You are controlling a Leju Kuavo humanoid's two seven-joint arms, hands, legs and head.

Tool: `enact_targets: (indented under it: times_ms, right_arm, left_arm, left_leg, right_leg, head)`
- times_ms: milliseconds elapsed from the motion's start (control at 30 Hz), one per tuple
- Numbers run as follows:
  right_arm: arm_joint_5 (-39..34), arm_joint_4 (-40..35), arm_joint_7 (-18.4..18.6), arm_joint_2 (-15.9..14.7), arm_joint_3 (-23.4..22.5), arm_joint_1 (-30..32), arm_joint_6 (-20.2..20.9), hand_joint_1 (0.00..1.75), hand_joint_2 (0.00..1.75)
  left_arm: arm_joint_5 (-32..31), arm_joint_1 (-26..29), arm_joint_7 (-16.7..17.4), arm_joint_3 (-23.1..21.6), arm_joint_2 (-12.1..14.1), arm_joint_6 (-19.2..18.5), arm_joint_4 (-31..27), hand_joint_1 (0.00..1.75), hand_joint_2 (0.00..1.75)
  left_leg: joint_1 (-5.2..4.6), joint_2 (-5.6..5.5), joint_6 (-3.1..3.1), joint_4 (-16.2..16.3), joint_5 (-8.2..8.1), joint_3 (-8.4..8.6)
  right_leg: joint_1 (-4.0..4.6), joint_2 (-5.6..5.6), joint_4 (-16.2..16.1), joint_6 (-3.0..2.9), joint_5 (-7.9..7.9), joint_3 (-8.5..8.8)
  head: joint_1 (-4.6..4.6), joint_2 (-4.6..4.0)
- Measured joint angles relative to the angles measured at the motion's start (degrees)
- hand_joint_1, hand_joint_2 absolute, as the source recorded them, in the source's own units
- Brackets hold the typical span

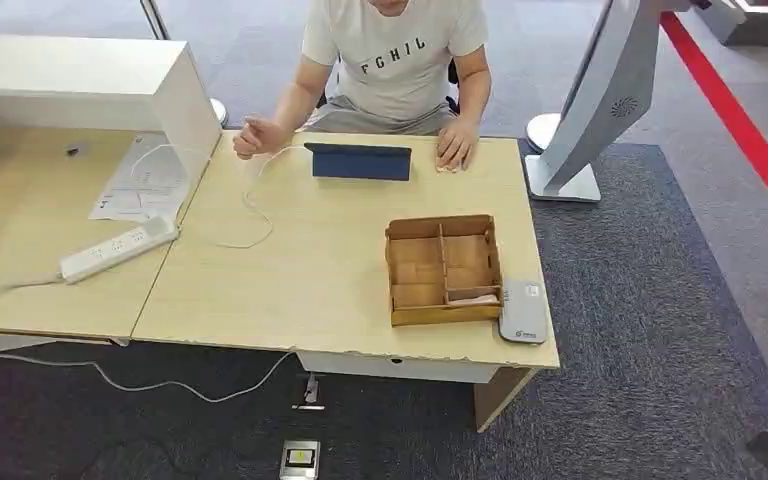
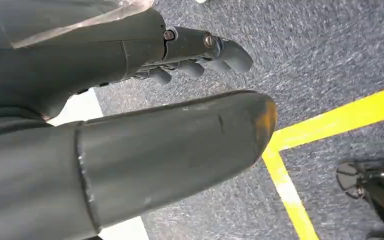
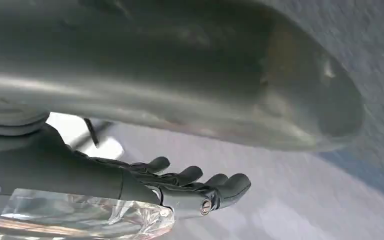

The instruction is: Pass the card to the sensor for recognition and then transmit it.

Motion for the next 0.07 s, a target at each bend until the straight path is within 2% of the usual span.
enact_targets:
  times_ms: [67]
  right_arm:
    - [-1.2, 0.5, 1.9, 3.0, -2.3, 2.9, 0.1, 0.0, 0.0]
  left_arm:
    - [0.0, 0.0, 0.0, 0.3, -0.2, 0.5, 0.0, 0.0, 0.0]
  left_leg:
    - [0.06, 0.12, -0.13, 0.0, -0.08, 0.07]
  right_leg:
    - [0.06, 0.07, 0.0, -0.06, -0.03, 0.0]
  head:
    - [0.02, 0.0]
